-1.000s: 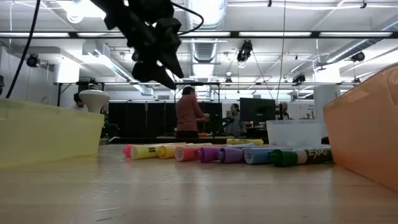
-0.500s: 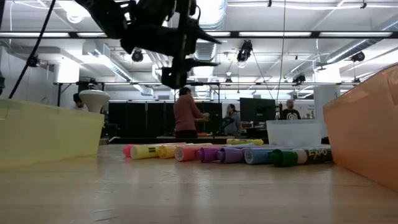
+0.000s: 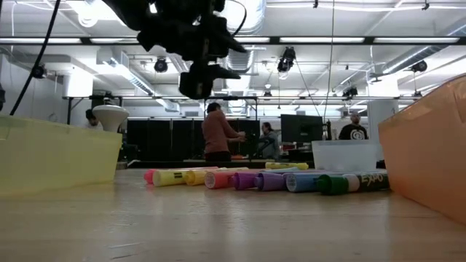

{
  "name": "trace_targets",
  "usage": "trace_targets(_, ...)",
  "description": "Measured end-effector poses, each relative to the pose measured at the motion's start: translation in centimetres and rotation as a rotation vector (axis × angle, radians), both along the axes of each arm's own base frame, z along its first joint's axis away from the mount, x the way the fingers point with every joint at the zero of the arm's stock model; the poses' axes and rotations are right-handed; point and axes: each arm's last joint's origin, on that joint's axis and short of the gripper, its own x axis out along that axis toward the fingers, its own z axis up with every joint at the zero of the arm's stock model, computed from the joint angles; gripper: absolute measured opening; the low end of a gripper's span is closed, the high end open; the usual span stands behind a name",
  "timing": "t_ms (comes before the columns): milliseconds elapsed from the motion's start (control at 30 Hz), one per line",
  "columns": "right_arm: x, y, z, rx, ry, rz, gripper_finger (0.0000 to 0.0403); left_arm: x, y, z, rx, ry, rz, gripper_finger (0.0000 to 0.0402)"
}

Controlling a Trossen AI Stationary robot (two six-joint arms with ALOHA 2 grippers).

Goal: Pick & Place Markers
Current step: Put the green marker pen into the orange bin

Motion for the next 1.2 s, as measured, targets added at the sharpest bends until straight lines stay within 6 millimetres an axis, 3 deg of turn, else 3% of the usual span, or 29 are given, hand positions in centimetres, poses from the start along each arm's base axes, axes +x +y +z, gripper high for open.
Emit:
trace_targets(233,3.0,-2.9,-1.3,-0.073,0.183,0.247,0.0187,-1.4,0.6,1.0,-0.054,0.026,-0.015,0.0188)
trace_targets(433,5.8,-3.7,-3.7,-0.210,0.320,0.534,0.0187,-2.8,0.6,3.3,-0.094,-0.059,-0.102,0.0188)
trace_targets(567,8.0,-3.4,-5.7,-0.251,0.404,0.694,0.0187,-4.1,0.3,5.2,-0.078,-0.127,-0.109,0.0188)
trace_targets(867,11.9,-2.3,-9.5,-0.276,0.672,0.808,0.0187,-7.1,-0.4,8.6,-0.036,-0.255,-0.111,0.0188)
trace_targets(1200,15.6,-0.7,-12.4,-0.263,0.872,0.893,0.0187,-9.1,-0.8,10.5,-0.010,-0.330,-0.105,0.0188)
